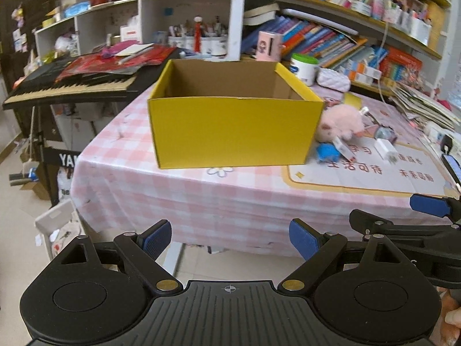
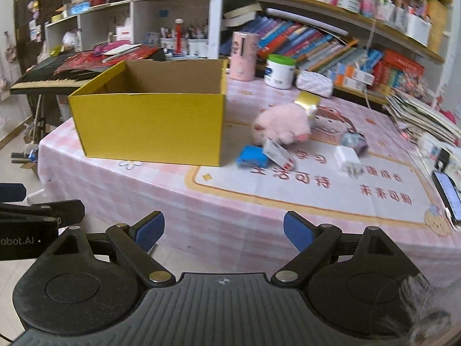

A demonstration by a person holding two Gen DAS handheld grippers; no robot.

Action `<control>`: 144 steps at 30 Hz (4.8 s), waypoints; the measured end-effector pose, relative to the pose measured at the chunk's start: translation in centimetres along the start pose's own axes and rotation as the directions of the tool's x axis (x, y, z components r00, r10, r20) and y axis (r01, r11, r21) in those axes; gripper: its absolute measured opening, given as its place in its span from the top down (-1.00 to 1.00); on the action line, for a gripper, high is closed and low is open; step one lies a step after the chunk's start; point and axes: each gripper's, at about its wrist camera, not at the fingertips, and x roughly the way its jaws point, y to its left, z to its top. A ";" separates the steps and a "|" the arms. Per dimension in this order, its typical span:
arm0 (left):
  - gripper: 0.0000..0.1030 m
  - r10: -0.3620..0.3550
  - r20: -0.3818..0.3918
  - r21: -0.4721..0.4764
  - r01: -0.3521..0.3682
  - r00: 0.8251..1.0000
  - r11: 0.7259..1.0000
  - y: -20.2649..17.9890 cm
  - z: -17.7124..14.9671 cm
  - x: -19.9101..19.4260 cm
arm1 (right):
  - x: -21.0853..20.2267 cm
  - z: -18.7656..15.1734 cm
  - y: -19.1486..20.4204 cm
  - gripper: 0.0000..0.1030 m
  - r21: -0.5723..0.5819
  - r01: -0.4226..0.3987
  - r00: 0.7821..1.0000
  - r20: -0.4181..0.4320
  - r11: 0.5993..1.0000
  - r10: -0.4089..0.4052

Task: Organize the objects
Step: 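Move both tools back toward the remaining objects on the table, then grasp the white medicine box with the left tool while the right tool grasps the white charger, then carry the medicine box and charger with both tools over the yellow box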

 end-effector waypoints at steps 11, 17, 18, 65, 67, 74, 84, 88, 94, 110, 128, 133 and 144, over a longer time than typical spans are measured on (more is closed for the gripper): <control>-0.76 -0.042 0.002 0.042 0.042 0.999 0.998 -2.4 1.3 1.1 | -0.2 -0.4 -2.8 -0.76 0.052 0.056 0.998 -0.005 0.997 -0.056; -0.76 -0.071 -0.018 0.065 0.072 0.997 0.995 -4.8 2.3 2.7 | 0.6 0.0 -5.2 -0.76 0.076 0.081 0.997 -0.020 0.994 -0.079; -0.76 -0.077 -0.023 0.071 0.079 0.997 0.994 -5.2 2.5 3.0 | 0.8 0.1 -5.7 -0.76 0.081 0.086 0.996 -0.024 0.993 -0.084; -0.16 0.075 -0.073 0.330 -0.047 0.994 0.943 -23.9 9.3 20.5 | 14.1 7.5 -24.3 -0.68 0.015 0.006 0.996 -0.086 1.000 -0.005; -0.16 0.105 -0.063 0.387 -0.073 0.992 0.919 -24.7 9.1 21.0 | 14.7 7.7 -24.5 -0.68 0.011 -0.005 0.996 -0.094 1.000 0.006; -0.05 0.103 -0.056 0.392 -0.073 0.993 0.917 -24.5 9.3 21.3 | 16.5 7.9 -24.8 -0.68 0.006 -0.033 0.992 -0.120 0.999 0.033; -0.05 -0.014 -0.006 0.283 0.015 1.000 0.959 -22.9 11.3 18.1 | 19.1 8.7 -24.6 -0.55 0.044 -0.040 0.988 -0.145 0.998 0.046; -0.05 -0.024 -0.020 0.268 0.028 1.000 0.963 -22.4 11.1 18.0 | 20.8 8.8 -24.7 -0.29 0.064 -0.026 0.981 -0.190 0.998 0.037; -0.05 -0.050 -0.012 0.251 0.052 0.999 0.967 -22.0 10.9 17.2 | 21.4 8.2 -24.2 0.20 0.043 -0.062 0.973 -0.222 0.997 0.071; -0.05 -0.112 0.076 0.218 0.093 0.991 0.971 -19.9 9.4 12.8 | 14.6 7.8 -22.3 0.20 0.058 -0.012 0.992 -0.124 0.998 0.019; -0.05 -0.075 0.075 0.152 0.063 0.994 0.986 -9.8 3.9 5.7 | 6.2 4.1 -11.0 0.20 -0.021 -0.037 0.995 -0.092 0.999 0.035; -0.05 -0.047 0.074 0.152 0.035 0.996 0.988 -7.0 2.3 3.7 | 4.9 2.8 -7.7 0.20 -0.020 -0.068 0.992 -0.104 0.997 0.066; -0.05 0.022 0.086 0.144 -0.034 0.996 0.989 -1.3 -0.4 0.4 | 3.0 0.9 -0.8 0.20 -0.041 -0.154 0.983 -0.103 0.987 0.149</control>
